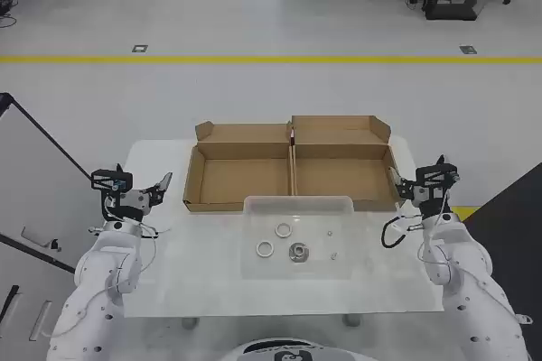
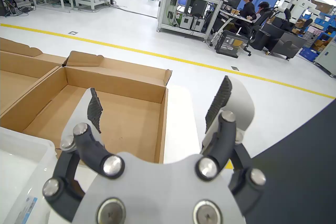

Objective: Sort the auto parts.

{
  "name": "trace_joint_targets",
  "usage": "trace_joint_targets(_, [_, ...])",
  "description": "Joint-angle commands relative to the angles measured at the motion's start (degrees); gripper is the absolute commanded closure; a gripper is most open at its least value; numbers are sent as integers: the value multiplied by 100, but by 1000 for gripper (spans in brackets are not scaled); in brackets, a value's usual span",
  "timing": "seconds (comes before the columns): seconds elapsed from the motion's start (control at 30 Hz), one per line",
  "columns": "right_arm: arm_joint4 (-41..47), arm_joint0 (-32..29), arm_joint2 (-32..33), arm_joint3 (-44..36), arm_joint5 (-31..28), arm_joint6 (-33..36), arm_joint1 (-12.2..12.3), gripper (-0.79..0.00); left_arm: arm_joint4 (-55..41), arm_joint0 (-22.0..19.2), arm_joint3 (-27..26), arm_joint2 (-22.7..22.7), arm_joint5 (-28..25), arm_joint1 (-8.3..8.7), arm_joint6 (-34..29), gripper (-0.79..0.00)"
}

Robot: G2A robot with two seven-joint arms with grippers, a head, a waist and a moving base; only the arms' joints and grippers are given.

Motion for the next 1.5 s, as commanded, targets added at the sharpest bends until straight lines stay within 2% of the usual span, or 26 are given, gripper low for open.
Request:
trace_joint_targets(0.0, [0, 0, 0, 0, 0, 0, 0, -784, 0, 0, 0, 0, 0, 0, 0, -785])
trace_joint_targets(0.17, [-67, 38, 92, -150, -102, -20, 10, -785, 0, 0, 0, 0, 0, 0, 0, -785])
trace_joint_targets(0.3, [-174, -29, 286, -530, -607, 84, 50, -785, 0, 0, 0, 0, 0, 0, 0, -785])
trace_joint_targets(0.6, [-337, -105, 921, -1514, -2564, 1075, 215, -785, 0, 0, 0, 0, 0, 0, 0, -785])
trace_joint_targets(0.83, [-4, 337, 1188, -1954, -4212, 2087, 362, -785, 0, 0, 0, 0, 0, 0, 0, -785])
trace_joint_targets(1.03, [446, 1143, 868, -1876, -5106, 3035, 473, -785, 0, 0, 0, 0, 0, 0, 0, -785])
trace_joint_targets(1.23, [990, 1891, 202, -1768, -5661, 4222, 568, -785, 0, 0, 0, 0, 0, 0, 0, -785])
trace_joint_targets(1.3, [1147, 2115, -21, -1718, -5769, 4628, 600, -785, 0, 0, 0, 0, 0, 0, 0, -785])
trace_joint_targets(1.47, [977, 2465, -706, -1648, -5620, 4810, 782, -785, 0, 0, 0, 0, 0, 0, 0, -785])
